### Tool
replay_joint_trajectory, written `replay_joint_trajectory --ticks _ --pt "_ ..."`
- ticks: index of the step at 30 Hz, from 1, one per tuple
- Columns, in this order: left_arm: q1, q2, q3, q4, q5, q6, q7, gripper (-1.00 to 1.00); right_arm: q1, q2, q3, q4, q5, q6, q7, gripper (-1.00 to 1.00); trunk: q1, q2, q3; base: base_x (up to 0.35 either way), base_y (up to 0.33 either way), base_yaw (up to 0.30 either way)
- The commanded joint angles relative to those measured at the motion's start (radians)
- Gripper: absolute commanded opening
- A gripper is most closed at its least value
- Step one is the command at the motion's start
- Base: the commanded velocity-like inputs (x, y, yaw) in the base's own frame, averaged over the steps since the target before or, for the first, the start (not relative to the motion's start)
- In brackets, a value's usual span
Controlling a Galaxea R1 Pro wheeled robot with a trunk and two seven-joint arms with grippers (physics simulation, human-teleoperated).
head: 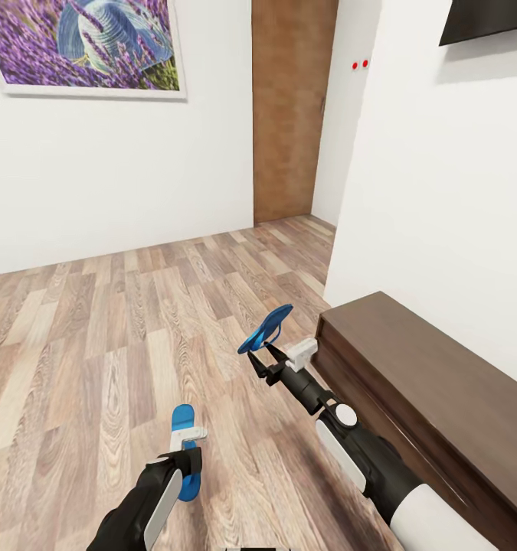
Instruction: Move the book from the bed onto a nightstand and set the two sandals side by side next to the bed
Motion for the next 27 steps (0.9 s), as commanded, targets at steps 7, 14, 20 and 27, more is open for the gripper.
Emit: replay_joint_trajectory --ticks 7,14,20,27 --pt "0.0 0.0 -0.004 -0.001 0.011 0.003 0.009 -1.0 -0.001 -0.001 0.003 0.001 -0.011 -0.003 0.003 -1.0 -0.003 0.001 0.026 0.0 0.0 0.0" --pt "0.0 0.0 -0.003 -0.001 0.012 0.004 0.008 -1.0 -0.001 -0.001 0.003 0.001 -0.011 -0.003 0.003 -1.0 -0.006 0.003 0.053 0.0 0.0 0.0" --pt "0.0 0.0 -0.002 -0.001 0.014 0.006 -0.001 -1.0 -0.001 0.0 0.003 0.092 -0.012 -0.003 0.003 -1.0 -0.009 0.004 0.077 0.0 0.0 0.0" --pt "0.0 0.001 0.0 -0.001 0.017 0.006 -0.034 -1.0 -0.001 0.0 0.003 0.163 -0.012 -0.003 0.004 -1.0 -0.022 0.026 0.101 0.0 0.0 0.0"
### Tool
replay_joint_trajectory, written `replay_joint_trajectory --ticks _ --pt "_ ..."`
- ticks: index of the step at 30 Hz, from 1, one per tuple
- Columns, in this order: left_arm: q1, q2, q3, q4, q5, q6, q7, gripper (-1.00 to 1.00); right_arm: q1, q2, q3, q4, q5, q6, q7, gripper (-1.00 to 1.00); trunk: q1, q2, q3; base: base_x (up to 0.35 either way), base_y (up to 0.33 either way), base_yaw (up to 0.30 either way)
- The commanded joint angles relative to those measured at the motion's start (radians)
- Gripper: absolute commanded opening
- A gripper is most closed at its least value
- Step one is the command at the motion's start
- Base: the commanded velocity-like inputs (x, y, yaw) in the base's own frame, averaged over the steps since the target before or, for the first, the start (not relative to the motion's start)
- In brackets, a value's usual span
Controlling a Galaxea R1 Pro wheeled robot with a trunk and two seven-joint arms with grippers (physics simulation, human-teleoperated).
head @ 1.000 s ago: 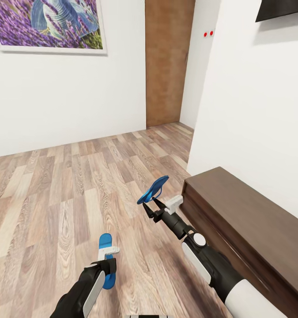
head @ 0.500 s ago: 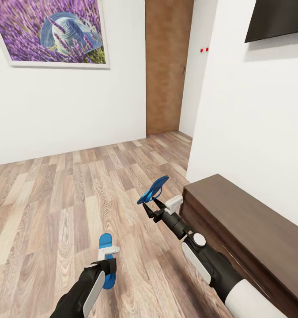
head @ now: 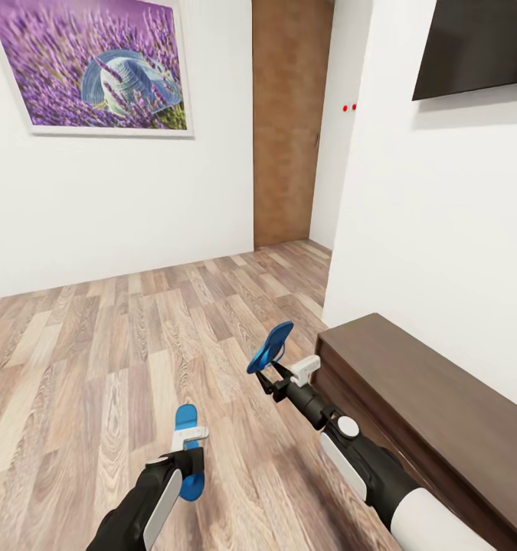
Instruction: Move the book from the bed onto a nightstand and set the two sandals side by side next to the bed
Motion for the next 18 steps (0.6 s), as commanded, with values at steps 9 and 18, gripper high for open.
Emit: replay_joint_trajectory --ticks 9,18 --pt "0.0 0.016 -0.001 -0.001 0.008 0.001 -0.002 -1.0 -0.001 -0.001 0.004 0.095 -0.013 -0.003 0.004 -1.0 -0.035 0.063 0.027 0.0 0.0 0.0" --pt "0.0 0.158 0.114 0.008 0.008 -0.014 -0.211 -1.0 -0.001 0.0 0.004 0.314 -0.017 -0.003 0.007 -1.0 -0.069 0.126 0.056 0.0 0.0 0.0"
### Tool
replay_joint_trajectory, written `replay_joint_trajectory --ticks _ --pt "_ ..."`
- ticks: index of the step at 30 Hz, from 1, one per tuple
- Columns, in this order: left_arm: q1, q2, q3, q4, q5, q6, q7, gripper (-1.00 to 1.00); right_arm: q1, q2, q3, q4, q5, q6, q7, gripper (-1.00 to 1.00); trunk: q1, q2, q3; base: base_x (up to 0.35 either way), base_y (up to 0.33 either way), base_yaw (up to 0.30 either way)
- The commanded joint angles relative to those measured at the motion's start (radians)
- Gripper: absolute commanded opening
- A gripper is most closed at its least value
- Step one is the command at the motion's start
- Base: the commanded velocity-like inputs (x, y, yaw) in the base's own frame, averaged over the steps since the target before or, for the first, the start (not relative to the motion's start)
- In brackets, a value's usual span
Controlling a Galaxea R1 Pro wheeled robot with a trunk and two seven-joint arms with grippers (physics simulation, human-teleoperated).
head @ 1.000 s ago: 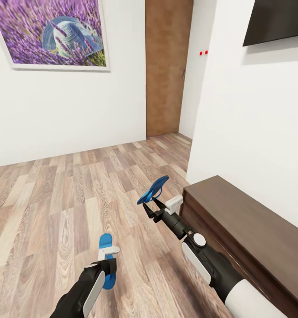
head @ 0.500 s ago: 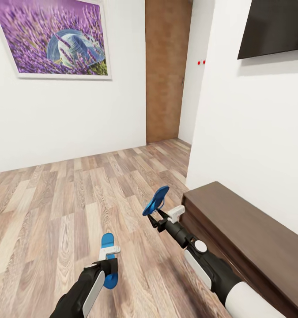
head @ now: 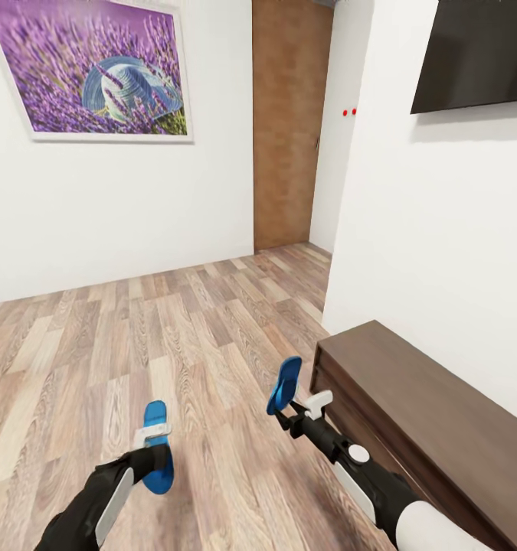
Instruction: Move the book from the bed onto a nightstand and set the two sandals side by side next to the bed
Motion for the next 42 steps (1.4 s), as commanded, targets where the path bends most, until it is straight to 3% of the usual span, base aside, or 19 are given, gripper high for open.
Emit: replay_joint_trajectory --ticks 1,4,6,9,11,15,19,22,23,26,30,34,42 --pt "0.001 0.025 0.03 0.003 0.013 -0.013 -0.026 -1.0 -0.001 -0.001 0.007 0.008 -0.012 -0.003 0.002 -1.0 -0.004 0.007 0.002 0.0 0.0 0.0" --pt "0.006 0.063 0.062 0.006 0.015 -0.058 -0.049 -1.0 -0.001 0.0 0.007 0.015 -0.012 -0.001 0.005 -1.0 -0.016 0.028 0.012 0.0 0.0 0.0" --pt "0.009 0.074 0.07 0.008 0.016 -0.074 -0.082 -1.0 -0.001 0.001 0.007 0.017 -0.013 0.004 0.007 -1.0 -0.023 0.042 0.018 0.0 0.0 0.0" --pt "0.013 0.088 0.076 0.043 0.014 -0.096 -0.218 -1.0 -0.001 0.004 0.008 0.038 -0.014 0.014 0.01 -1.0 -0.035 0.063 0.027 0.0 0.0 0.0" --pt "0.013 0.114 0.081 0.07 0.013 -0.114 -0.296 -1.0 -0.001 0.006 0.008 0.058 -0.014 0.017 0.011 -1.0 -0.042 0.077 0.034 0.0 0.0 0.0" --pt "0.014 0.141 0.084 0.125 0.013 -0.153 -0.384 -1.0 -0.001 0.019 0.008 0.093 -0.014 0.021 0.015 -1.0 -0.058 0.105 0.046 0.0 0.0 0.0" --pt "0.014 0.141 0.082 0.136 0.012 -0.17 -0.398 -1.0 -0.001 0.025 0.008 0.101 -0.011 0.02 0.033 -1.0 -0.073 0.133 0.059 0.0 0.0 0.0" --pt "0.014 0.138 0.081 0.139 0.012 -0.173 -0.401 -1.0 -0.001 0.026 0.008 0.117 -0.013 0.011 0.115 -1.0 -0.085 0.154 0.068 0.0 0.0 0.0" --pt "0.014 0.127 0.079 0.163 0.008 -0.19 -0.401 -1.0 -0.001 0.026 0.008 0.176 -0.014 0.003 0.141 -1.0 -0.088 0.161 0.071 0.0 0.0 0.0" --pt "0.014 0.102 0.079 0.207 -0.001 -0.265 -0.399 -1.0 -0.001 0.026 0.008 0.234 -0.014 -0.002 0.148 -1.0 -0.1 0.182 0.081 0.0 0.0 0.0" --pt "0.014 0.09 0.079 0.255 -0.027 -0.334 -0.398 -1.0 -0.001 0.039 0.008 0.325 -0.013 -0.003 0.15 -1.0 -0.115 0.21 0.093 0.0 0.0 0.0" --pt "0.014 0.084 0.079 0.265 -0.034 -0.348 -0.398 -1.0 -0.001 0.062 0.007 0.363 -0.009 -0.002 0.149 -1.0 -0.131 0.238 0.106 0.0 0.0 0.0" --pt "0.014 0.073 0.078 0.267 -0.04 -0.351 -0.396 -1.0 -0.001 0.067 0.005 0.369 -0.012 -0.002 0.147 -1.0 -0.161 0.294 0.131 0.0 0.0 0.0"
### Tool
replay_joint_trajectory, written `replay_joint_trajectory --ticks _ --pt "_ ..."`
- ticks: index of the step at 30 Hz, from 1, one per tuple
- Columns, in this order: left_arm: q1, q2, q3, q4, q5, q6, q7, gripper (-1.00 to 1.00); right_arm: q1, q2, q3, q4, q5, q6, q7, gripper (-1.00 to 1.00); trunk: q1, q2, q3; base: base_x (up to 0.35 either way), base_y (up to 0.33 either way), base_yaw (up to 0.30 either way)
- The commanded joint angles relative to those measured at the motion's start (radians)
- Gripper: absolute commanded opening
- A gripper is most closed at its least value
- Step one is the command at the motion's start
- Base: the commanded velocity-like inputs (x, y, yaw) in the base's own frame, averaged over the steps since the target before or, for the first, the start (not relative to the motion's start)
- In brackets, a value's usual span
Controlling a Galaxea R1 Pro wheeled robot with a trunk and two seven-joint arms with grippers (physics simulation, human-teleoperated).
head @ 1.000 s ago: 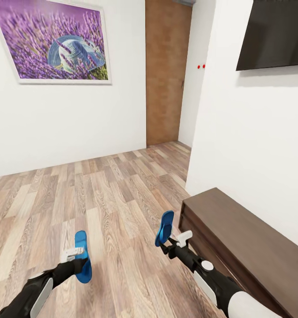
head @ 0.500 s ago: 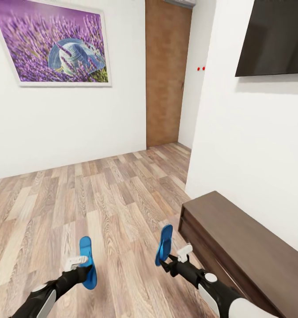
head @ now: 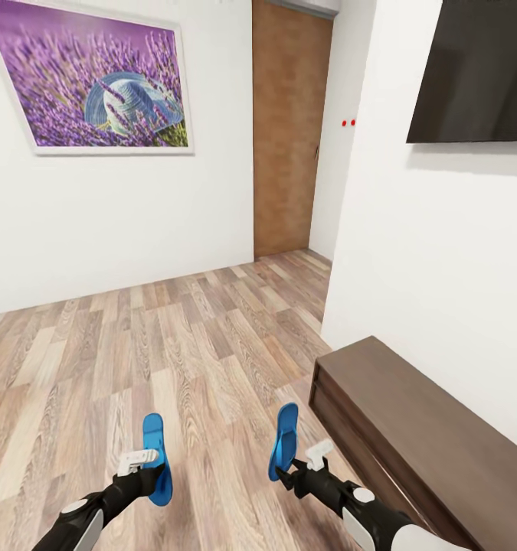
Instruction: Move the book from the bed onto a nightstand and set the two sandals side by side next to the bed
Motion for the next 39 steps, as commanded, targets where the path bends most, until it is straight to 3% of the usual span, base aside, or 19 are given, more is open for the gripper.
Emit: replay_joint_trajectory --ticks 1,7,10,16,20,26,31,34,36,39 --pt "0.0 0.0 0.003 0.0 0.009 0.008 -0.006 -1.0 -0.001 0.0 0.007 0.002 -0.012 -0.004 0.003 -1.0 -0.004 0.007 0.002 0.0 0.0 0.0" --pt "0.0 0.0 0.003 0.0 0.009 0.008 -0.007 -1.0 -0.001 -0.003 0.002 0.01 -0.017 -0.003 0.003 -1.0 -0.027 0.049 0.021 0.0 0.0 0.0" --pt "0.0 -0.001 0.003 0.012 0.01 0.008 -0.007 -1.0 0.0 -0.006 0.001 0.06 -0.017 -0.003 0.005 -1.0 -0.039 0.07 0.031 0.0 0.0 0.0" --pt "0.0 -0.008 -0.003 0.122 0.008 -0.044 -0.007 -1.0 0.001 -0.013 0.0 0.209 -0.017 -0.003 0.007 -1.0 -0.062 0.112 0.049 0.0 0.0 0.0" --pt "0.0 -0.009 -0.032 0.199 -0.003 -0.103 -0.006 -1.0 0.002 -0.014 -0.001 0.249 -0.02 -0.003 0.006 -1.0 -0.077 0.14 0.062 0.0 0.0 0.0" --pt "0.0 -0.019 -0.042 0.216 -0.006 -0.119 -0.005 -1.0 0.002 -0.013 0.0 0.255 -0.093 0.002 0.0 -1.0 -0.1 0.182 0.081 0.0 0.0 0.0" --pt "0.0 -0.023 -0.043 0.217 -0.007 -0.12 -0.004 -1.0 0.002 -0.013 -0.001 0.254 -0.107 0.032 0.006 -1.0 -0.119 0.217 0.096 0.0 0.0 0.0" --pt "0.0 -0.023 -0.043 0.217 -0.007 -0.12 -0.004 -1.0 0.002 -0.013 -0.002 0.242 -0.103 0.132 0.014 -1.0 -0.131 0.238 0.106 0.0 0.0 0.0" --pt "0.0 -0.023 -0.043 0.217 -0.007 -0.12 -0.004 -1.0 0.002 -0.014 -0.002 0.206 -0.101 0.185 0.097 -1.0 -0.138 0.252 0.112 0.0 0.0 0.0" --pt "0.0 -0.023 -0.043 0.217 -0.007 -0.12 -0.004 -1.0 0.001 -0.023 -0.001 0.161 -0.103 0.221 0.428 -1.0 -0.15 0.273 0.121 0.0 0.0 0.0"
